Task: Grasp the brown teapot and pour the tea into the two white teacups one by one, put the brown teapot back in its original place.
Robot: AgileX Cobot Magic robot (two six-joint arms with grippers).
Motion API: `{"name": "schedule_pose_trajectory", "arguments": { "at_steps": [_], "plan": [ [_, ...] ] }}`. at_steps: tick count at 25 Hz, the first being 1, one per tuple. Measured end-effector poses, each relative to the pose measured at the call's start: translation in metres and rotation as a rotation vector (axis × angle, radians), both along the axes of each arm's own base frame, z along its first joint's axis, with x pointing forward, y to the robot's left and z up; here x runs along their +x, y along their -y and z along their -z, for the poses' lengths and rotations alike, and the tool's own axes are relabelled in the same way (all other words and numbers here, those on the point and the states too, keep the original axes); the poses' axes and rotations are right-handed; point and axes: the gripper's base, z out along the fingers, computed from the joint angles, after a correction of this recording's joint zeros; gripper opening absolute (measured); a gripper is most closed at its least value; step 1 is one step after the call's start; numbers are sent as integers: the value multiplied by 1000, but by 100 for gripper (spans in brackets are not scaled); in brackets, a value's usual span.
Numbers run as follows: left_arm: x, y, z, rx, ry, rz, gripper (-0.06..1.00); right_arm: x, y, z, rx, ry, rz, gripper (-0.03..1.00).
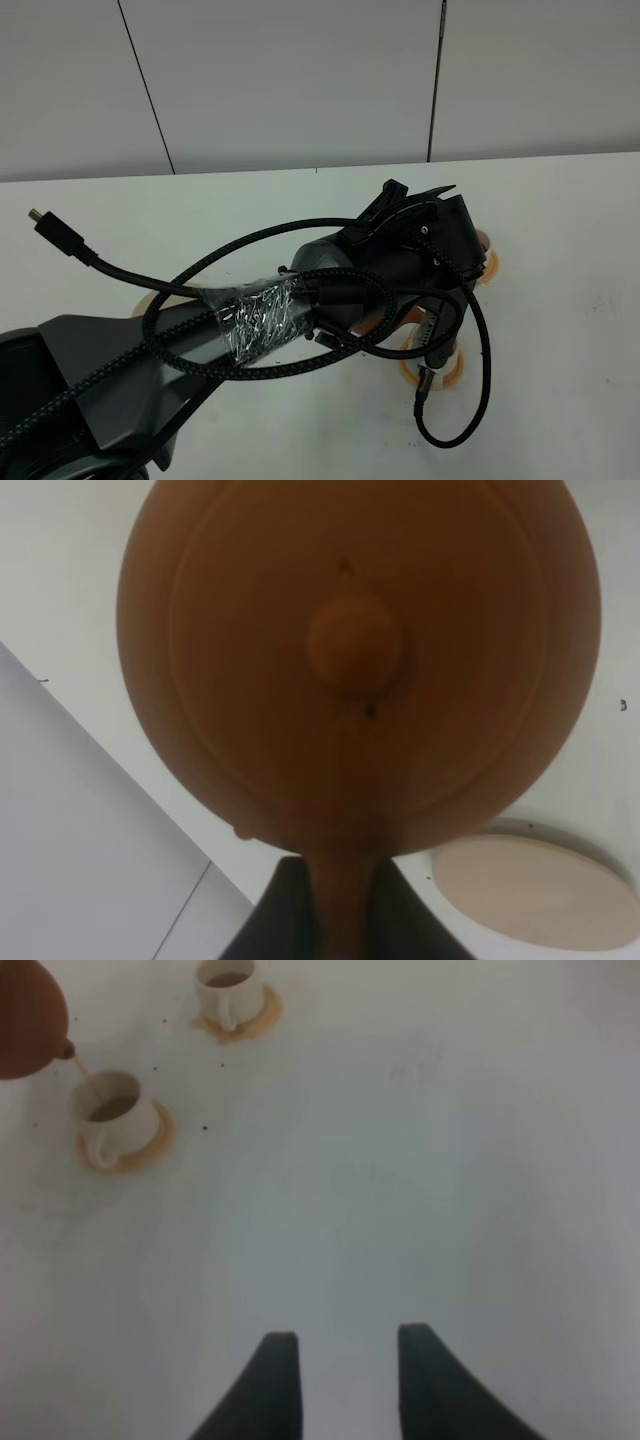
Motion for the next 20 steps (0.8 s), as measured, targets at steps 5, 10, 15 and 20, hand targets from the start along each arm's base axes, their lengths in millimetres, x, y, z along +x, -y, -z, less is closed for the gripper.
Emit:
{"name": "schedule_pose_trajectory", "arguments": {
  "at_steps": [5,10,15,20],
  "plan": [
    [0,0,0,0,0,0,16,0,0,0,0,0,0,24],
    [0,0,0,0,0,0,16,0,0,0,0,0,0,24],
    [0,0,0,4,4,0,16,0,0,0,0,0,0,24],
    [-1,1,-2,20,23,13,16,0,0,0,0,0,0,24]
  ]
}}
